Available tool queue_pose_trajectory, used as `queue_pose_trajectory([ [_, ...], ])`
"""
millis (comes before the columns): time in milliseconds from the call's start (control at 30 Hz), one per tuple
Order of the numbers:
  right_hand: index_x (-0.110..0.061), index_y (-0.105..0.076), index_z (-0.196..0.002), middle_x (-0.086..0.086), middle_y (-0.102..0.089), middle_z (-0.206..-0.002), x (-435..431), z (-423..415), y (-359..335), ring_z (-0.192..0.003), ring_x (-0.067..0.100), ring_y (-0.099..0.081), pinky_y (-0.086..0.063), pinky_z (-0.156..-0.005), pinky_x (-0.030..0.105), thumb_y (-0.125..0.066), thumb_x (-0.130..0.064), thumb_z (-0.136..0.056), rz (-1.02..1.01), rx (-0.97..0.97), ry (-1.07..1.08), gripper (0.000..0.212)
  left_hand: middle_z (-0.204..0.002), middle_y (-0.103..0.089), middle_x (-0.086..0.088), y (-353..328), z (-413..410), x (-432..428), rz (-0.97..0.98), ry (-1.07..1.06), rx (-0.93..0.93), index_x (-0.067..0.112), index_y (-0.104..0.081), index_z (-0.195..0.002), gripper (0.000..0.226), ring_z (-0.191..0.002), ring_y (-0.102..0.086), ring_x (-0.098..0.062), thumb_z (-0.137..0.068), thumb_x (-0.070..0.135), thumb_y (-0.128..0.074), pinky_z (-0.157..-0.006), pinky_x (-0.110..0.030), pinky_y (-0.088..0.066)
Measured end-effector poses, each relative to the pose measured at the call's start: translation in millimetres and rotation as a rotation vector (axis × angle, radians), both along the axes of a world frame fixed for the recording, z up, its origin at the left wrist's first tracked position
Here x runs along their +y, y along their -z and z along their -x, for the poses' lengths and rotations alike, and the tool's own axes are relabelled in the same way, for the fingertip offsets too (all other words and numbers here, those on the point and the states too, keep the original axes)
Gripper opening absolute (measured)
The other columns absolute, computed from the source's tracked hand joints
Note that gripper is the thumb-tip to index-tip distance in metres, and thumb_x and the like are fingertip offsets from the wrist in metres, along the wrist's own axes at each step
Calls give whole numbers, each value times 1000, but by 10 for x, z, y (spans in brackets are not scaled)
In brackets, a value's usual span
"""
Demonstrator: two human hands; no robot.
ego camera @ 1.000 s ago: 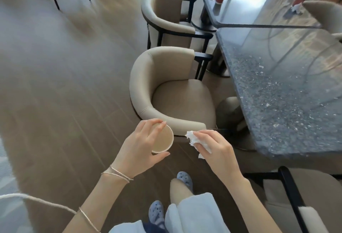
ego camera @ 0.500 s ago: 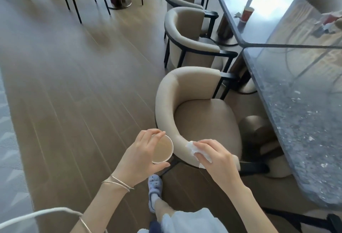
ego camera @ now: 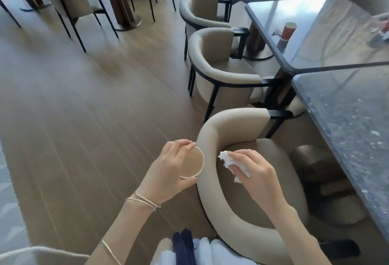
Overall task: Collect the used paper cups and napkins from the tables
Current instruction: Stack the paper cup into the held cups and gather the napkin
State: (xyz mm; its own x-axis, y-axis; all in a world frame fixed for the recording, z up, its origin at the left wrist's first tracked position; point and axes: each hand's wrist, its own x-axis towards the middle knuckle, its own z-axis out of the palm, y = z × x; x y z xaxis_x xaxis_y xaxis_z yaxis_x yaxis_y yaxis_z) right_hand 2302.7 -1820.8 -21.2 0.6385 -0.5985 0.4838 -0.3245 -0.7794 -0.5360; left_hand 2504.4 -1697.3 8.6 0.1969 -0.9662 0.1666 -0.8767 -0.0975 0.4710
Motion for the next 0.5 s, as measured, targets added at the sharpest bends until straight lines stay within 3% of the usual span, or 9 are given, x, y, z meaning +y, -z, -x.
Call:
queue_pose_trajectory([
  [267,-9,-70,-101,2,-68,-93,-453,-522,142,-82,16,-63,-57,-68,30,-75,-7,-75,-33,106,171,27,-132,-46,0,194,-767,-883,-12,194,17,12,-44,-134,81,-119,-41,-18,-66,37,-80,-87,-37,-50],
  [500,-9,-71,-100,3,-69,-93,-1026,-1483,120,-84,17,-65,-58,-70,31,-78,-6,-73,0,115,388,29,-134,-43,3,137,-1814,-1853,-1,389,19,17,-43,-135,82,-121,-38,-16,-66,39,-80,-88,-37,-50],
])
